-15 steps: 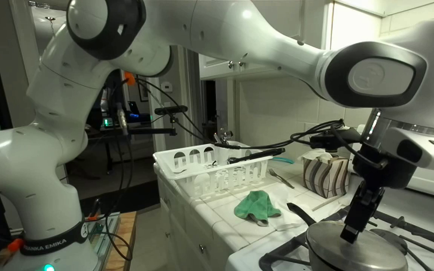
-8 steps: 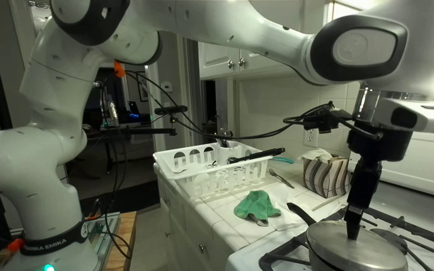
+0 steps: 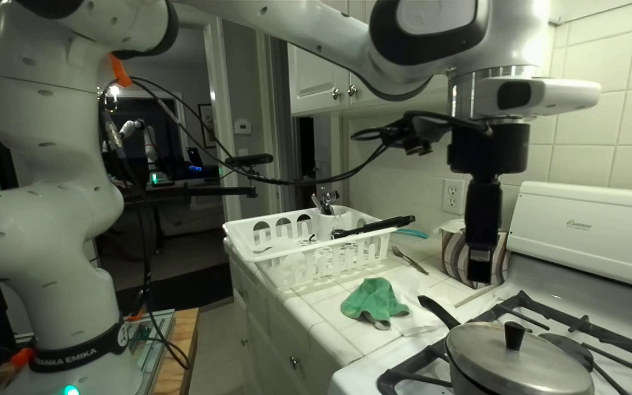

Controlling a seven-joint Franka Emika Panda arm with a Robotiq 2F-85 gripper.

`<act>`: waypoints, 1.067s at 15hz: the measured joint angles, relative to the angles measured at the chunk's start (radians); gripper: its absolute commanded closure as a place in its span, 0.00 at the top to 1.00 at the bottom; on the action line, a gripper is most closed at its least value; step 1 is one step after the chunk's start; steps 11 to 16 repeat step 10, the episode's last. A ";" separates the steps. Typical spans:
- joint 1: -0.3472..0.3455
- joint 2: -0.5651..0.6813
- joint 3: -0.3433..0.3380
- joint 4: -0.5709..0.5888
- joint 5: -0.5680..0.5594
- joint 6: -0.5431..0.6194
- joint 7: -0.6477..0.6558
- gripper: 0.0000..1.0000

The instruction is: Put the pan on the stove, then close it

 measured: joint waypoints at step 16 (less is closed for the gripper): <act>-0.046 -0.455 0.062 -0.515 -0.133 0.168 0.302 1.00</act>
